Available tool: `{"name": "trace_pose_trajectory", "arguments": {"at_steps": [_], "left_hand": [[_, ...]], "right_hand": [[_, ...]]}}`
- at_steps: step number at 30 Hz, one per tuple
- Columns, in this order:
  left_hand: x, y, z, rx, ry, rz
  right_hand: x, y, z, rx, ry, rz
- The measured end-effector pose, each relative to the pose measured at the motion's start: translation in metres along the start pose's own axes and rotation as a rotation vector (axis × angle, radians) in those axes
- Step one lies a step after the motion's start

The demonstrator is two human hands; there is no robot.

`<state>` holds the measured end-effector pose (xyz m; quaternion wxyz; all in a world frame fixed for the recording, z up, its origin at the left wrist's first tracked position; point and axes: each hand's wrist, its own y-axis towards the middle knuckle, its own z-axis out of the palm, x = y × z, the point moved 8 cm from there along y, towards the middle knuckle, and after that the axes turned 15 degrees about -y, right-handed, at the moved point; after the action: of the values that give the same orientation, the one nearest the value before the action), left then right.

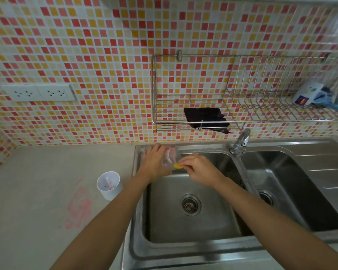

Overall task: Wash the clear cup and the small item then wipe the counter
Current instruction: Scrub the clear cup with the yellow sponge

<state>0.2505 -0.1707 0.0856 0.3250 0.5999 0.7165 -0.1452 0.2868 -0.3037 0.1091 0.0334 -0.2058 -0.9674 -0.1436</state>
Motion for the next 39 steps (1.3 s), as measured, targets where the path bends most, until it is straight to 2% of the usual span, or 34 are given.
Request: {"name": "trace_pose_trajectory", "arguments": {"at_steps": [3,6,8,13,18,23,29,33,36,39], "left_hand": [[-0.005,0.007,0.013,0.051,0.026,0.002],[-0.013,0.013,0.019,0.035,-0.017,-0.001],[-0.019,0.018,0.021,0.044,-0.037,-0.007],[-0.014,0.018,0.028,0.075,0.028,-0.045],[-0.014,0.022,0.031,0.053,0.03,-0.088],[-0.013,0.019,0.039,0.123,0.073,-0.11],[-0.012,0.023,0.043,0.116,0.063,-0.116],[-0.012,0.021,0.047,0.134,-0.058,-0.135],[-0.01,0.019,0.044,0.044,-0.222,-0.153],[-0.01,0.018,0.042,-0.023,-0.239,-0.153]], "right_hand": [[0.001,0.0,0.004,0.072,0.024,-0.05],[-0.013,0.002,-0.002,-0.013,-0.153,-0.169],[-0.021,0.001,-0.004,-0.066,-0.247,-0.18],[-0.031,-0.001,0.014,0.045,0.083,-0.075],[-0.039,0.007,0.015,-0.099,-0.119,-0.185],[-0.039,0.003,0.042,0.066,0.096,-0.112],[-0.044,-0.003,0.043,0.03,-0.141,-0.258],[-0.047,-0.006,0.04,-0.027,-0.137,-0.225],[-0.053,-0.003,0.026,-0.083,-0.088,-0.173],[-0.049,-0.003,0.017,-0.077,-0.041,-0.201]]}}
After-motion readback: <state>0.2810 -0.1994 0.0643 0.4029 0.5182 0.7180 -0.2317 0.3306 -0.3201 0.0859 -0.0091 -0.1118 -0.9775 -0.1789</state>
